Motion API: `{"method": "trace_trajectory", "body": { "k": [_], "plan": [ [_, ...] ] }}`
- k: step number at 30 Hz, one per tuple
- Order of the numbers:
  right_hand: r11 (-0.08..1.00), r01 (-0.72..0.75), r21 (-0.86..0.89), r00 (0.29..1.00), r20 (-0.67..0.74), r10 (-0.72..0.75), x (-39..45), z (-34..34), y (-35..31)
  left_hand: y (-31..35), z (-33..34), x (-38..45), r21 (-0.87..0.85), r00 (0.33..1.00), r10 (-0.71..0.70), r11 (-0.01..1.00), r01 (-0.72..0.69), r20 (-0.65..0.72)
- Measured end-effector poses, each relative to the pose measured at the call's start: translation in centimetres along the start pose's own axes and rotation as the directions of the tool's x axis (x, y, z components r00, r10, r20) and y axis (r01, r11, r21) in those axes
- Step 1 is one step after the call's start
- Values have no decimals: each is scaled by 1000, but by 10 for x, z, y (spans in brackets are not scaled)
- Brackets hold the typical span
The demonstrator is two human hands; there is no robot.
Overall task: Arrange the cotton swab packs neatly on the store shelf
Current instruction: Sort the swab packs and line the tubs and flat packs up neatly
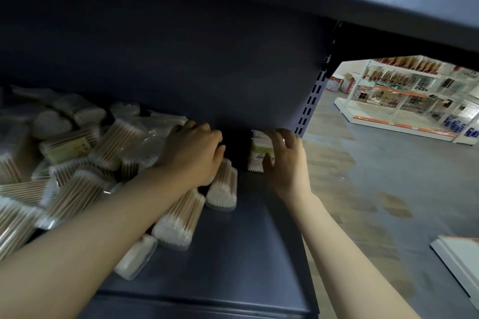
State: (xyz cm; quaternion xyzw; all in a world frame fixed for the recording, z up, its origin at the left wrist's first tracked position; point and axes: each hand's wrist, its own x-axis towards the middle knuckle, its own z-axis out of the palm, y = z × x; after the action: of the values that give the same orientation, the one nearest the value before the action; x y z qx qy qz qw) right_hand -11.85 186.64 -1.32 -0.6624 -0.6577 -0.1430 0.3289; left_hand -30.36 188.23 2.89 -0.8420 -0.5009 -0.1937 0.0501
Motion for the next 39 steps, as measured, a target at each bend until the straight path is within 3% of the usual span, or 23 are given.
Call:
{"method": "trace_trajectory", "body": {
  "k": [4, 10, 14, 24, 32, 39],
  "plan": [
    [994, 10, 105, 999, 38, -14, 1, -3, -23, -20, -16, -11, -10, 994, -61, 998, 60, -90],
    [965, 25, 259, 991, 117, -57, -11, 0, -59, -62, -36, -40, -42, 982, -175, 984, 173, -66],
    [938, 21, 347, 989, 131, -71, -22, -1, -84, -91, -39, -63, -83, 978, -184, 981, 177, -101],
    [959, -49, 279, 986, 164, 3, -27, -8, -110, -125, -52, -93, -27, 981, -188, 982, 189, 45],
    [951, -8, 308, 988, 152, -41, -14, -7, -142, -149, -47, -103, -17, 986, -162, 987, 163, 47],
    [962, -49, 267, 941, 335, -45, 6, 6, -169, -157, -35, -109, -98, 989, -77, 991, 89, 124]
  ]
}}
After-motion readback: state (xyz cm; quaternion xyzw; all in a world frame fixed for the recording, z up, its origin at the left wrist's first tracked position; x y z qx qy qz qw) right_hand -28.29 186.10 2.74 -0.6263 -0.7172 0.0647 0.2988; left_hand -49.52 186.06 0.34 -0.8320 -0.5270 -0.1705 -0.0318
